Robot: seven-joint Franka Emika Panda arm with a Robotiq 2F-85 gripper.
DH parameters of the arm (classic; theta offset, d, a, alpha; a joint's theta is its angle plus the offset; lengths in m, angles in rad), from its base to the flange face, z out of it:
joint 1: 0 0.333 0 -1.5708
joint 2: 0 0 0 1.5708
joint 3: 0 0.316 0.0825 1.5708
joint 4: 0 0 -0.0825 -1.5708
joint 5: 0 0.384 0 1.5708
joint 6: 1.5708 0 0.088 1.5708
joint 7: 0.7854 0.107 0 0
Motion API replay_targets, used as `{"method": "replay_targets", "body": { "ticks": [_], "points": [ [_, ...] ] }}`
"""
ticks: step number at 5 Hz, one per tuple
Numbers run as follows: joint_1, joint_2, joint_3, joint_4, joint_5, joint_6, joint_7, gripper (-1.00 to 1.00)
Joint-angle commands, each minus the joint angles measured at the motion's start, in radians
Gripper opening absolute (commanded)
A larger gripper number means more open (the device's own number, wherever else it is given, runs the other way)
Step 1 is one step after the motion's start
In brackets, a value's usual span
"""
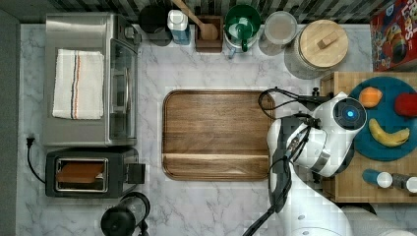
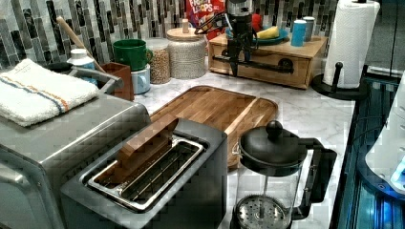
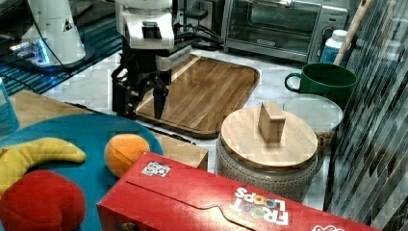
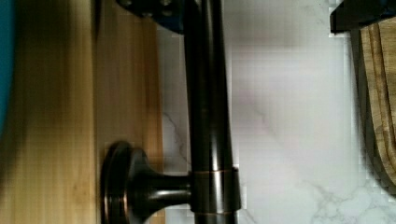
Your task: Open the drawer.
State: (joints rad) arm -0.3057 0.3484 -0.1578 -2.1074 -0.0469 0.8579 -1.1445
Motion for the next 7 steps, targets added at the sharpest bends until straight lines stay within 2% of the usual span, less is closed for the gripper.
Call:
{"method": "replay_targets", "body": {
  "ticks": [1,3,4,5,6,7],
  "points": [
    [0.187,-0.062,0.199,-0.061,0.049,-0.044,0.095,1.0],
    [0.218,-0.079,0.243,-0.076,0.084,-0.055,0.155,1.0],
    [0.199,-0.095,0.265,-0.083,0.111,-0.076,0.156,1.0],
    [0.208,-0.111,0.278,-0.072,0.105,-0.144,0.247,1.0],
    [0.22,-0.132,0.27,-0.083,0.158,-0.145,0.248,1.0],
    [0.186,-0.131,0.305,-0.083,0.148,-0.144,0.255,1.0]
  ]
}}
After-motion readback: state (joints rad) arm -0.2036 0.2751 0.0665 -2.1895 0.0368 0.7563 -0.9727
